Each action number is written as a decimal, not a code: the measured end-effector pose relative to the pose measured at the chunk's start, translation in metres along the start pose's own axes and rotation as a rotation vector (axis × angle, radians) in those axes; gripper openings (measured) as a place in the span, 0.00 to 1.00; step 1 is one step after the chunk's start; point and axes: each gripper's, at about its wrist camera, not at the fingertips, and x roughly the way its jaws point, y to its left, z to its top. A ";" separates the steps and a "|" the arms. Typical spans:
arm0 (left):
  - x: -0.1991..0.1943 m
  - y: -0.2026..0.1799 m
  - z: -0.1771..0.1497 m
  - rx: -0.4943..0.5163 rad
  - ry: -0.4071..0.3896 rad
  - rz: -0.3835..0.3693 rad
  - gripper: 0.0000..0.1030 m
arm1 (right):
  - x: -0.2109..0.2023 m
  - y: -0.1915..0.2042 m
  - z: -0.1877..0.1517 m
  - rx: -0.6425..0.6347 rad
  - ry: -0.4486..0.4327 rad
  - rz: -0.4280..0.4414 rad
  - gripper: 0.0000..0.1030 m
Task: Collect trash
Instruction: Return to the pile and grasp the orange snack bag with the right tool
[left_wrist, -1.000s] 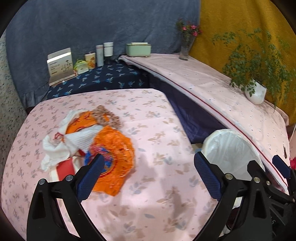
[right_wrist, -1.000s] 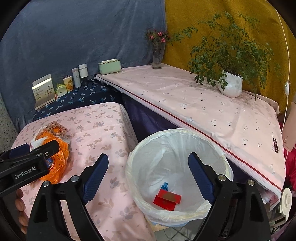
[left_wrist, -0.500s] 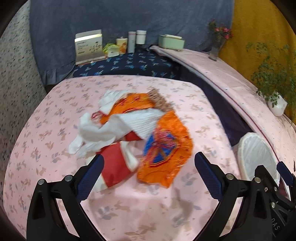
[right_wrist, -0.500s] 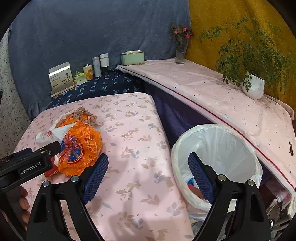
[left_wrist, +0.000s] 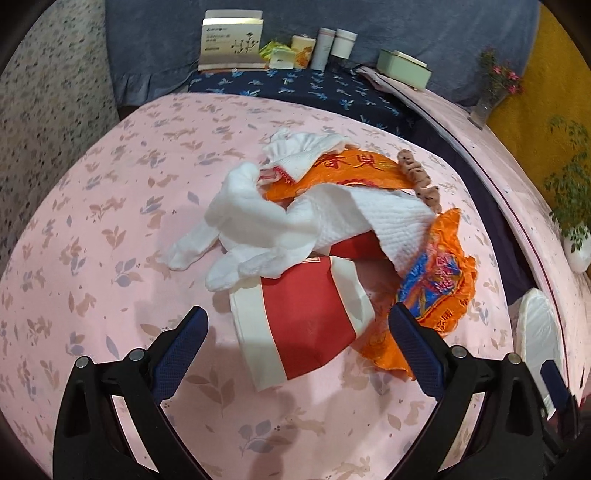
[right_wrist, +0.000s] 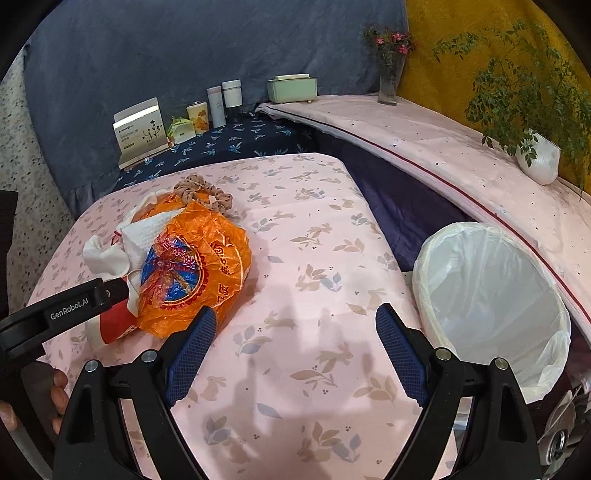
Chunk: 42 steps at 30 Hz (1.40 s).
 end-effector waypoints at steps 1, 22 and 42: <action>0.004 0.000 0.001 -0.009 0.016 0.002 0.91 | 0.003 0.002 0.000 -0.002 0.003 0.001 0.82; 0.040 0.014 0.010 -0.065 0.096 -0.062 0.90 | 0.070 0.033 0.010 0.018 0.079 0.054 0.80; 0.003 -0.007 -0.002 0.004 0.026 -0.078 0.90 | 0.042 0.016 0.015 0.055 0.041 0.139 0.15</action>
